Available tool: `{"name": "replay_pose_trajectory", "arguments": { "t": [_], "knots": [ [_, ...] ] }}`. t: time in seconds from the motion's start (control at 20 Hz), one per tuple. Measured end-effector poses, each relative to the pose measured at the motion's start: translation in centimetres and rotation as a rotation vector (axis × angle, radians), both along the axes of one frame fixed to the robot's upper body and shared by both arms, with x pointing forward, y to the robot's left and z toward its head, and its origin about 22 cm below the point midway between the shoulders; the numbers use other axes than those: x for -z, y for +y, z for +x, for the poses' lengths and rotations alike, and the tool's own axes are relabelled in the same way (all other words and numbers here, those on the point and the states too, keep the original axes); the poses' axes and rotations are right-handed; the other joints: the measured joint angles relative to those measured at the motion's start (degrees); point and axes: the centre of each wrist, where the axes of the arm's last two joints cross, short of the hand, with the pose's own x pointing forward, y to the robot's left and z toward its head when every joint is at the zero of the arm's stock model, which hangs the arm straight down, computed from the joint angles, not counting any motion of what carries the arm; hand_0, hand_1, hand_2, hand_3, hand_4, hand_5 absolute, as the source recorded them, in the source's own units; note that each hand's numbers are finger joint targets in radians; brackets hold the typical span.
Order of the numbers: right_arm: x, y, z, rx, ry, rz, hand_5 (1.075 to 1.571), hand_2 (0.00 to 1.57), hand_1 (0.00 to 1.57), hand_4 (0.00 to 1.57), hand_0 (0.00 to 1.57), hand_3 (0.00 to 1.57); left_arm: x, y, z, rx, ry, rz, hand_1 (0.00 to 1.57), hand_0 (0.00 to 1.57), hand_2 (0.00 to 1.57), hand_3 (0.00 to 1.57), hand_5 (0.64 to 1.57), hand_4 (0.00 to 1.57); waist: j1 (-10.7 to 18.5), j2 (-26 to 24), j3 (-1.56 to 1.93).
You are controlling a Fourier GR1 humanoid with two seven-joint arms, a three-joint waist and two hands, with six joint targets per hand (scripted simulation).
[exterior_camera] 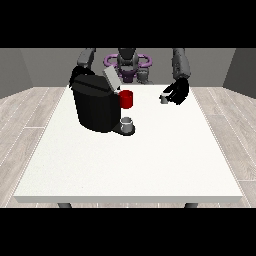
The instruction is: Insert the coffee pod into the coffee machine and close the lid
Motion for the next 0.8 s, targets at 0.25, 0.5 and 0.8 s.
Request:
{"name": "replay_pose_trajectory", "arguments": {
  "t": [0.25, 0.5, 0.8],
  "knots": [
    [1.2, -0.7, 0.1, 0.008, 0.034, 0.001, 1.571, 0.00, 0.00, 0.49, 0.00, 0.00, -2.9, -2.5, 2.0, 0.061, -0.025, -0.014, 1.26, 1.26, 1.33, 1.29, 1.571, 0.54, 0.6, -1.3, -0.01],
    [0.4, -0.2, 1.1, -0.019, 0.013, -0.005, 1.571, 0.00, 0.00, 0.41, 0.00, 0.00, -6.0, -3.7, 3.6, 0.066, -0.065, -0.005, 1.26, 1.26, 1.33, 1.29, 1.571, 0.54, -0.4, -0.4, -0.01],
    [-0.9, 1.2, 1.9, -0.072, -0.034, -0.006, 1.571, 0.00, 0.00, 0.48, 0.00, 0.00, -11.4, -3.6, 5.6, 0.059, -0.124, -0.013, 1.26, 1.26, 1.33, 1.28, 1.571, 0.54, -3.2, 1.3, -0.01]
  ]
}}
